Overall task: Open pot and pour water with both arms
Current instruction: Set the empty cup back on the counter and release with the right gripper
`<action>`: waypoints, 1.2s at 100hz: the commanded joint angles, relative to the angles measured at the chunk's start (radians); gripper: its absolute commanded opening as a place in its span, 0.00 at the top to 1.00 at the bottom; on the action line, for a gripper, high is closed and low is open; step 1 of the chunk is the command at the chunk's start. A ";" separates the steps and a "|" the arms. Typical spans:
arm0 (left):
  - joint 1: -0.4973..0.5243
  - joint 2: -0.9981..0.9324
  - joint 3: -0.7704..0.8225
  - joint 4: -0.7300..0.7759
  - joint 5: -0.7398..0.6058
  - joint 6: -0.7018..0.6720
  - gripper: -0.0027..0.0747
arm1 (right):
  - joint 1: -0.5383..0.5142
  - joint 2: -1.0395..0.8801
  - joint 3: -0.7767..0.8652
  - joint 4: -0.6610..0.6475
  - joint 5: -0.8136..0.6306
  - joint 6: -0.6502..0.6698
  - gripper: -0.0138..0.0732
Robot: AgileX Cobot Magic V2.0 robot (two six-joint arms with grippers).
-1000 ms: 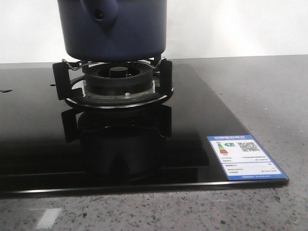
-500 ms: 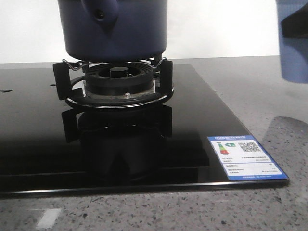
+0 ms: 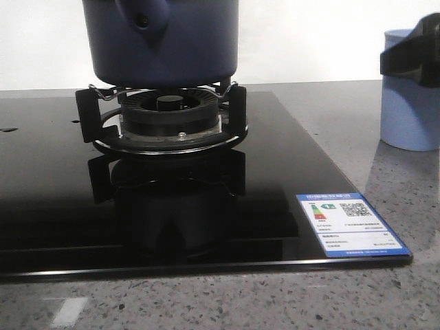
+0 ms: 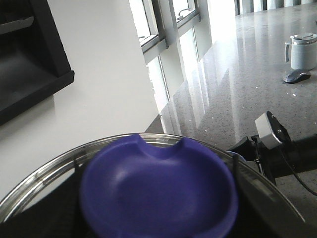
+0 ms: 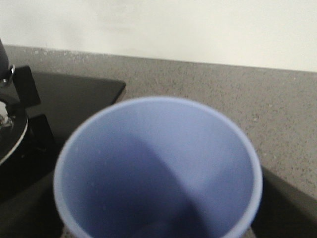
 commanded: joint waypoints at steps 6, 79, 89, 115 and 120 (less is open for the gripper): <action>-0.011 -0.013 -0.035 -0.096 -0.034 -0.011 0.65 | -0.002 -0.083 -0.038 0.011 -0.108 0.005 0.09; -0.058 0.358 -0.035 -0.194 -0.028 0.077 0.65 | -0.001 -0.615 -0.120 0.009 0.092 0.003 0.91; -0.063 0.381 -0.035 -0.196 -0.027 0.086 0.65 | -0.001 -0.615 -0.120 0.009 0.142 0.003 0.91; -0.090 0.424 -0.035 -0.196 -0.007 0.152 0.65 | -0.001 -0.615 -0.118 0.009 0.160 0.003 0.91; -0.094 0.427 -0.035 -0.196 -0.009 0.153 0.65 | -0.001 -0.615 -0.118 0.009 0.163 0.003 0.91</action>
